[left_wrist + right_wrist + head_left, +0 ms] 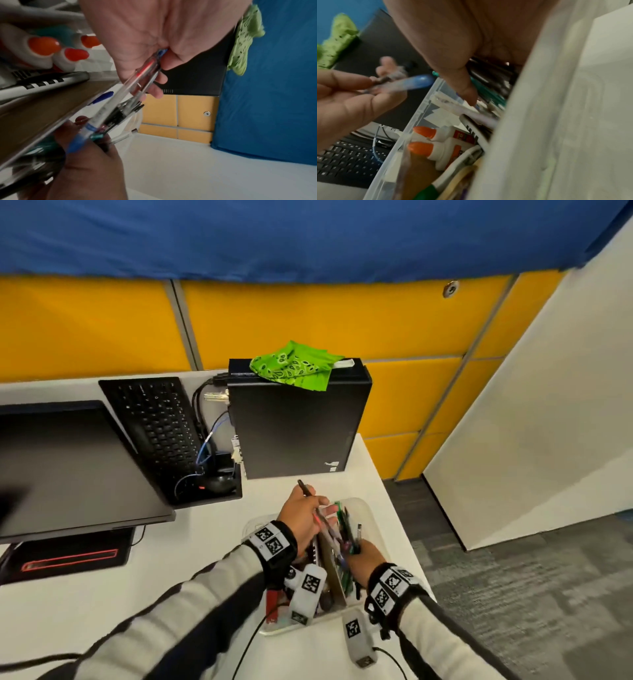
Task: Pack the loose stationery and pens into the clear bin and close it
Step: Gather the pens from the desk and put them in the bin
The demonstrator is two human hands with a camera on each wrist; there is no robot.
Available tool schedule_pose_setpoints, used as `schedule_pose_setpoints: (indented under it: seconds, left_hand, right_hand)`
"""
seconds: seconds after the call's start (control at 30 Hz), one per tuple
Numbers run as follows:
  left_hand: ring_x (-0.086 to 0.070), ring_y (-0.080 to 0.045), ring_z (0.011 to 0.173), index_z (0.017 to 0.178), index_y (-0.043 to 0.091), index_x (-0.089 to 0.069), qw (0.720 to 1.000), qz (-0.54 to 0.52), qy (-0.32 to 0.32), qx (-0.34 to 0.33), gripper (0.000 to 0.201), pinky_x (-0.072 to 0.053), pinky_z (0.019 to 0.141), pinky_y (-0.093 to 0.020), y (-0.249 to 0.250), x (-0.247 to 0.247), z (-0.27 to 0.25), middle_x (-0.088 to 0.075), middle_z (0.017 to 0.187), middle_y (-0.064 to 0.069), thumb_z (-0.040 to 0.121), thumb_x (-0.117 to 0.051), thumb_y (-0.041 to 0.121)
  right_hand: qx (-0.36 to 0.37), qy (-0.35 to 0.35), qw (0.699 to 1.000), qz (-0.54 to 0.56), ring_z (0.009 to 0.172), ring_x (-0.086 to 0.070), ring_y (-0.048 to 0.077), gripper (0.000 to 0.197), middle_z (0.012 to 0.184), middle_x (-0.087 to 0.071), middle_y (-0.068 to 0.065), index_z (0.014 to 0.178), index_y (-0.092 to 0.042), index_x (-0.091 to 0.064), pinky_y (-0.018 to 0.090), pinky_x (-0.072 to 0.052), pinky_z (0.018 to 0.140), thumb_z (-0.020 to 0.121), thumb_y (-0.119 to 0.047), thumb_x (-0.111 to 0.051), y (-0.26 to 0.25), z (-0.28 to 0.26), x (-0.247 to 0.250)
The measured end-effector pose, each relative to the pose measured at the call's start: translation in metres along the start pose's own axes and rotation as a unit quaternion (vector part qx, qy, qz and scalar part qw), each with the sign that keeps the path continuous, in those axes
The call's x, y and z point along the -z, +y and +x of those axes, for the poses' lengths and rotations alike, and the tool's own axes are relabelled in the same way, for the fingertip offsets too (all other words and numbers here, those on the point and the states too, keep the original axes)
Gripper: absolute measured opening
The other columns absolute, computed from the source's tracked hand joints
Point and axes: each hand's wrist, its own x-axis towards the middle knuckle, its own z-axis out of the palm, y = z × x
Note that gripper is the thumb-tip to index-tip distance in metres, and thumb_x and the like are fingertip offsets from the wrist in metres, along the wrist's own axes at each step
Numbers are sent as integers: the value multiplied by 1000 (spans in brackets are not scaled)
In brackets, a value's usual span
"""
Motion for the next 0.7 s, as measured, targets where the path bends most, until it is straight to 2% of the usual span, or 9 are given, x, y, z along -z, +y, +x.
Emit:
schedule_pose_setpoints:
  seconds: [0.13, 0.2, 0.23, 0.33, 0.43, 0.5, 0.57, 0.63, 0.7]
  left_hand:
    - [-69, -35, 84, 90, 15, -42, 997, 70, 20, 14, 24, -51, 72, -42, -23, -4, 17, -62, 86, -11, 98, -38, -7]
    - [-67, -34, 85, 86, 15, -45, 992, 126, 26, 12, 26, -51, 71, -38, -36, -8, 23, -63, 88, -12, 97, -39, -8]
    - [-65, -33, 87, 85, 15, -46, 988, 154, 33, 6, 27, -50, 74, -37, -41, -11, 26, -63, 89, -12, 97, -39, -8]
    - [-60, -29, 89, 96, 17, -55, 966, 258, 23, 0, 19, -48, 77, -39, -49, -19, 28, -65, 102, -17, 94, -47, 0]
    - [-63, -33, 89, 122, 14, -57, 940, 339, -7, 34, 44, -53, 72, -38, -49, -23, 24, -63, 110, -24, 77, -56, 16]
    - [-63, -32, 82, 111, 14, -61, 932, 362, -15, 12, 33, -56, 72, -43, -39, -23, 17, -62, 98, -17, 79, -56, 15]
    - [-70, -32, 87, 119, 11, -64, 930, 366, 4, -46, 30, -60, 82, -49, -26, -15, 8, -68, 107, -8, 90, -59, 8]
    - [-70, -24, 91, 128, 16, -62, 874, 465, 52, -130, 36, -61, 80, -41, -4, 9, -5, -66, 117, -2, 92, -63, 12]
    - [-62, -29, 108, 135, 21, -56, 739, 635, 130, -184, 50, -56, 92, -42, 17, 47, -19, -57, 130, -4, 87, -69, 29]
  right_hand:
    - [-33, -62, 998, -7, 82, -65, 25, 20, 87, -68, 8, 105, -7, -65, 36, -55, 82, 86, -5, -59, -11, -8, 7]
    - [-54, -58, 996, 40, 112, -62, 31, 54, 126, -63, 19, 140, 0, -48, 38, -52, 95, 87, -8, -58, -12, -4, 10]
    - [-63, -46, 995, 64, 129, -52, 33, 65, 146, -50, 19, 150, -2, -35, 39, -48, 100, 88, -8, -56, -16, -6, 14]
    - [-16, -22, 982, 185, 140, -40, 32, 67, 156, -38, 13, 154, -6, -30, 39, -44, 101, 90, -4, -51, -21, -14, 24]
    - [60, -14, 974, 220, 117, -58, 24, 48, 135, -59, 12, 132, -18, -60, 41, -44, 102, 85, -11, -58, -15, -26, 39]
    - [121, 55, 975, 178, 92, -69, 23, 23, 113, -70, 5, 104, -26, -68, 45, -56, 88, 88, -10, -62, -7, -28, 51]
    - [146, 139, 977, 64, 83, -69, 22, 19, 107, -70, 0, 109, -20, -67, 38, -54, 76, 90, -16, -67, 6, -20, 68]
    - [116, 135, 982, -57, 94, -66, 20, 38, 116, -68, 2, 127, -17, -60, 30, -50, 81, 92, -31, -66, 17, -13, 77]
    - [45, 40, 996, -62, 101, -68, 23, 48, 124, -66, 5, 136, -17, -54, 34, -58, 76, 94, -40, -61, 25, -6, 78]
